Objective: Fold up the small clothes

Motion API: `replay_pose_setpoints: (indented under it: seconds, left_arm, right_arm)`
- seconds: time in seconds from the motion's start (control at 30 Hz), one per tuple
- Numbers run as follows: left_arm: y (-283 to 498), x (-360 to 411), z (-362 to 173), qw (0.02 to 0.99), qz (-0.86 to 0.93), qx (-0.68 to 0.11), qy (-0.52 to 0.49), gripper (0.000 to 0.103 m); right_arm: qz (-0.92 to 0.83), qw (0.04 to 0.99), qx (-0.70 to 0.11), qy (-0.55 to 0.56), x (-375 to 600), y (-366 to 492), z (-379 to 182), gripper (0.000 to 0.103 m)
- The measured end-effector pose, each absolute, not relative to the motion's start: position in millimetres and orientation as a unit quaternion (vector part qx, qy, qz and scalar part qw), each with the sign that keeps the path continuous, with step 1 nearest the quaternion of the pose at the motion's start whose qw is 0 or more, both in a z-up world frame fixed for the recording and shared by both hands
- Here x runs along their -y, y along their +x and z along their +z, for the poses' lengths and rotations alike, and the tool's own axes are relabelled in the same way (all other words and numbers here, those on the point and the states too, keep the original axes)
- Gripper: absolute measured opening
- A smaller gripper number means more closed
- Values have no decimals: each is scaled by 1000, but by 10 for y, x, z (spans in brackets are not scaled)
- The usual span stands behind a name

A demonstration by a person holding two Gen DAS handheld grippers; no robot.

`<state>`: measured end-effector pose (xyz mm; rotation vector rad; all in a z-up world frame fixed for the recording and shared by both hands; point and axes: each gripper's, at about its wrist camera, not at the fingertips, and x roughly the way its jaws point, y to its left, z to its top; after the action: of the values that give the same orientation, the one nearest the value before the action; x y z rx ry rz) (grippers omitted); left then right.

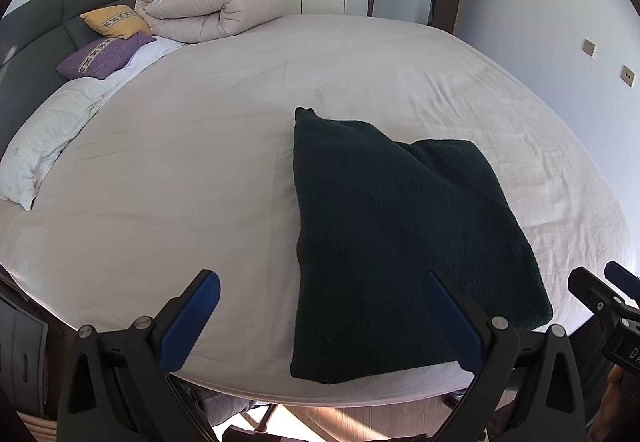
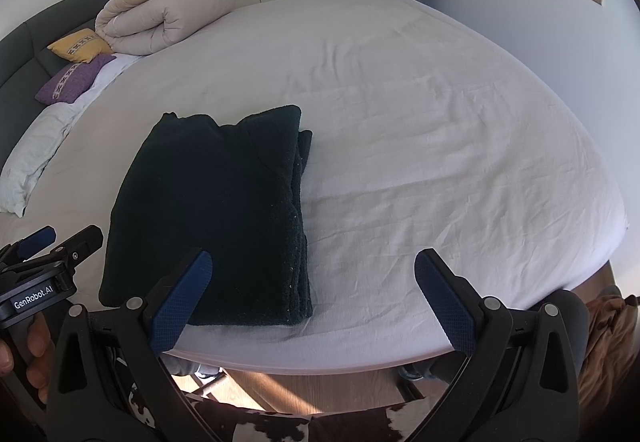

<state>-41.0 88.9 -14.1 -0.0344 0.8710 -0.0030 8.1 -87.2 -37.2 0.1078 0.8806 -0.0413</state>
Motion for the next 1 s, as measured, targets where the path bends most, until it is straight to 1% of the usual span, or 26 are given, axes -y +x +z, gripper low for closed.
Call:
replay_pose_setpoints:
  seconds: [1.0]
  left_arm:
    - [-404,-894,-211,905,-1,-426,-16,103]
  right_arm:
    - [-24,901,-429,55,868,46,-445,103]
